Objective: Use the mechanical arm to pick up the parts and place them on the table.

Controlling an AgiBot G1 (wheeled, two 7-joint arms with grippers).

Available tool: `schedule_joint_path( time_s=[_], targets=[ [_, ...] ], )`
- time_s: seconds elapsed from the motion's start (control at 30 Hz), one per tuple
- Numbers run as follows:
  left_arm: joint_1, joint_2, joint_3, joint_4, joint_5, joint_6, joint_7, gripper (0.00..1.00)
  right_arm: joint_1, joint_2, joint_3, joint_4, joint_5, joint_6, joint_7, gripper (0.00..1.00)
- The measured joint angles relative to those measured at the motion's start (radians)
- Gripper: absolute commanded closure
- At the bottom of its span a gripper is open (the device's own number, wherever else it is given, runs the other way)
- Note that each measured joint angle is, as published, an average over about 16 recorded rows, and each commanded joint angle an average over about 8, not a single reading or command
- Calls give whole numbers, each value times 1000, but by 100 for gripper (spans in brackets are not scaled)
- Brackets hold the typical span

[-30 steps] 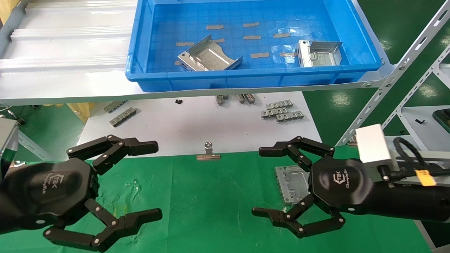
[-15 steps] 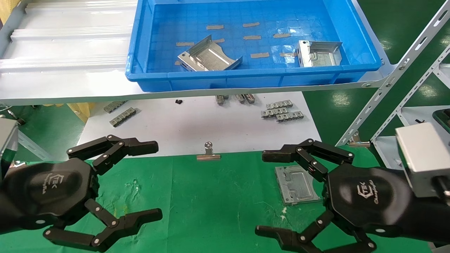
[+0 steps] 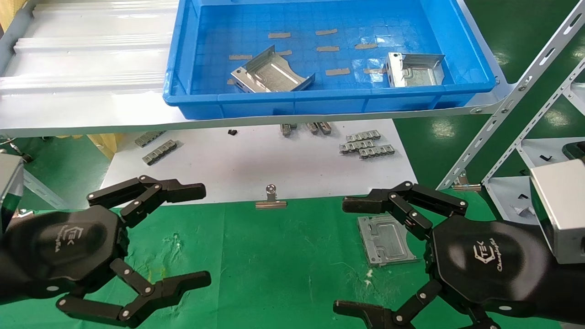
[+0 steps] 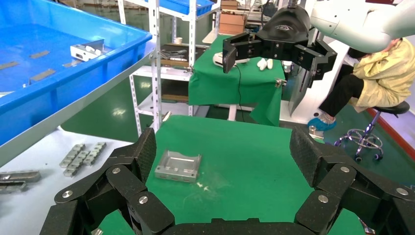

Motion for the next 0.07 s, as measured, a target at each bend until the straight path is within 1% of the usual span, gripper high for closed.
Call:
schedule_joint_path(
  time_s=[0.07],
  targets=[
    [0, 0, 0, 0, 0, 0, 0, 0, 1, 0, -2, -3, 0, 0, -1, 0]
  ],
)
